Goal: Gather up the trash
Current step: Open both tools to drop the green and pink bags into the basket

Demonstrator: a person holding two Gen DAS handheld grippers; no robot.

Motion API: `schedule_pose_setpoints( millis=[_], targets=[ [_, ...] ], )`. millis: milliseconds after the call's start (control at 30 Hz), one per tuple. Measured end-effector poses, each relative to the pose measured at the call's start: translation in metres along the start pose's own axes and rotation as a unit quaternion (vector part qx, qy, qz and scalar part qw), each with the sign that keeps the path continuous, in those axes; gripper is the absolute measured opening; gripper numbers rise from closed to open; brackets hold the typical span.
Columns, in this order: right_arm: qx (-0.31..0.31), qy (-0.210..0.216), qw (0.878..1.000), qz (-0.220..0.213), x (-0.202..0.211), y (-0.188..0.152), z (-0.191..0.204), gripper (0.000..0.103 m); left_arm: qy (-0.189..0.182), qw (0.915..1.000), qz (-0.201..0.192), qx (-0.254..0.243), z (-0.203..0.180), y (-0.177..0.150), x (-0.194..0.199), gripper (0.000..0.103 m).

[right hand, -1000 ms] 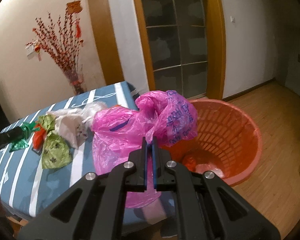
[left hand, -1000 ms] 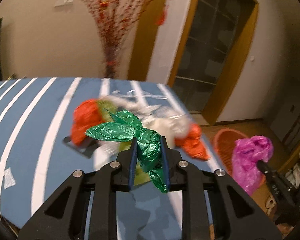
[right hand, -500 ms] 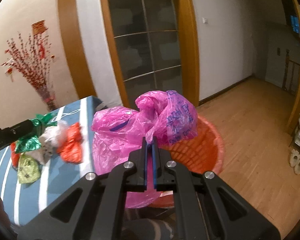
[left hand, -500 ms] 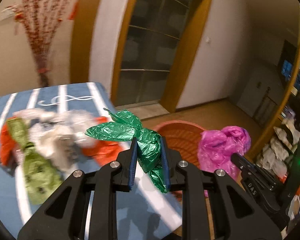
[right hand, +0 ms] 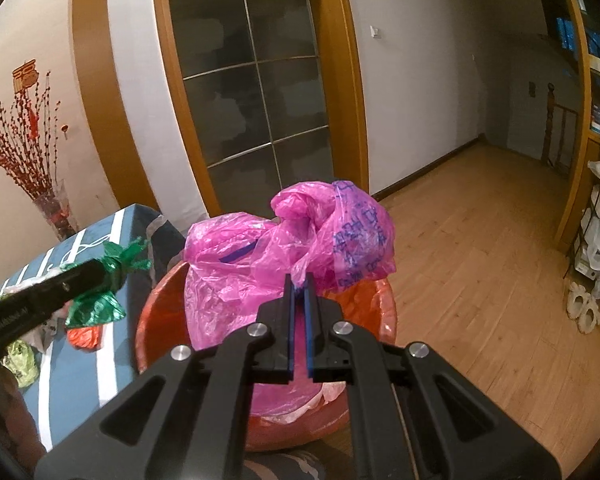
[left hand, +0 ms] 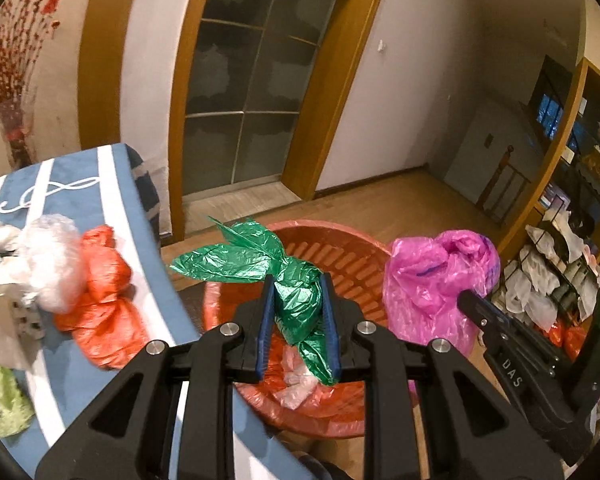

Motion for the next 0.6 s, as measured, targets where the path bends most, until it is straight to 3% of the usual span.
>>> schedule_pose_setpoints(
  millis=[467,600],
  targets=[
    [0.009,0.010,1.000,0.018,-0.027,0.009,0.000,0.009,-0.016,0.9991,0.037,-0.007,-0.009,0.002,-0.034,0.023],
    [0.004,0.016,1.000,0.024,-0.033,0.008,-0.004,0.013,-0.018,0.9986,0.049,0.008,-0.002,0.000,-0.039,0.038]
  ],
)
Point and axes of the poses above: each gripper's, at about its wrist camera, not at the fingertips, and x roughly against the way its jaws point, z to its left, y to its top, the point moved 7 cm from there along -x, roughly the way its jaws point, and after that the axes turned 14 degrees about z, right-handed, at the moved point
